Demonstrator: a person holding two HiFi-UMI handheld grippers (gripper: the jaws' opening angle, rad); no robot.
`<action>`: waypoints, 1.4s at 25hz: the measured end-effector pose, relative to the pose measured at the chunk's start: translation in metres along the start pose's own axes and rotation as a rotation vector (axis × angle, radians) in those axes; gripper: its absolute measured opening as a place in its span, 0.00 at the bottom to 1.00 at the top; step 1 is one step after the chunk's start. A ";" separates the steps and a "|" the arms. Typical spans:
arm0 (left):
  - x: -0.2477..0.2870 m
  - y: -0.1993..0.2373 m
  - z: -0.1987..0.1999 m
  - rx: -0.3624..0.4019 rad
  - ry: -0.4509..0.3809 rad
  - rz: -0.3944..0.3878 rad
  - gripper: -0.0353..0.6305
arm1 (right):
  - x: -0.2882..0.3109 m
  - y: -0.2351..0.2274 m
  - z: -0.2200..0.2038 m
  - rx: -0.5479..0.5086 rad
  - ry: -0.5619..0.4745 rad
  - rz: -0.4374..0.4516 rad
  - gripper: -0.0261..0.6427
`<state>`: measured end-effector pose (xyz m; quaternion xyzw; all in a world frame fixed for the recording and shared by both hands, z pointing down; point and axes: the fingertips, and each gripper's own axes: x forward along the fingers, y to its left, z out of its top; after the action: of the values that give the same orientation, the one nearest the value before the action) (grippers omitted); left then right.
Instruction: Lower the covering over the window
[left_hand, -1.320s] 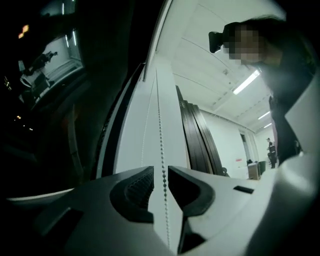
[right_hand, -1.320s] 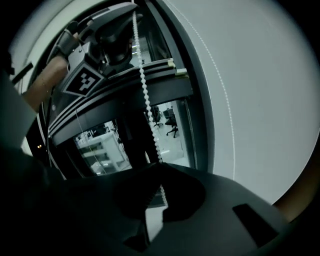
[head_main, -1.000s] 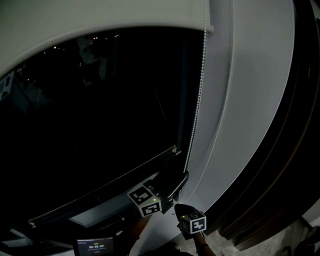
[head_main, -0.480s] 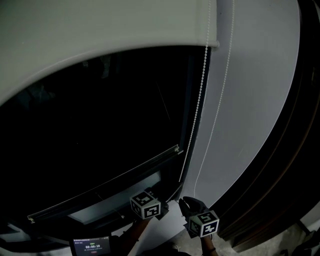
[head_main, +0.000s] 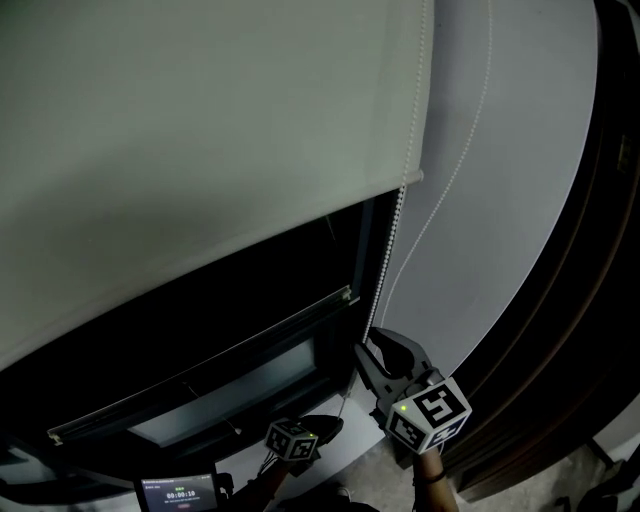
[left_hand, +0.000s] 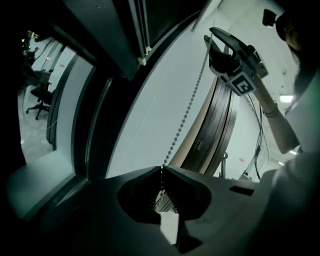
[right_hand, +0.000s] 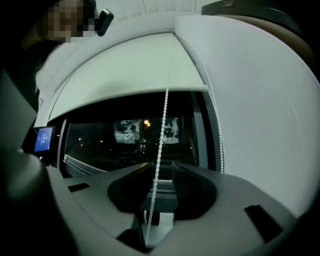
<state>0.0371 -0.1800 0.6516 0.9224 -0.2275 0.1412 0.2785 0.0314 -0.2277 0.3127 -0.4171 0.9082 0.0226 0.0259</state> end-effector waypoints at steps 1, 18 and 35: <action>0.000 -0.001 -0.004 -0.023 -0.005 -0.003 0.07 | 0.005 0.000 0.006 -0.027 -0.005 0.005 0.19; -0.004 0.010 -0.001 -0.016 -0.037 0.022 0.07 | 0.000 -0.007 0.013 0.189 -0.185 0.008 0.06; -0.091 -0.089 0.248 0.339 -0.599 -0.045 0.17 | -0.011 -0.011 -0.213 0.414 0.212 -0.058 0.06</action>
<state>0.0362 -0.2267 0.3763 0.9608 -0.2523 -0.1062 0.0449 0.0410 -0.2403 0.5255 -0.4290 0.8787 -0.2087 0.0160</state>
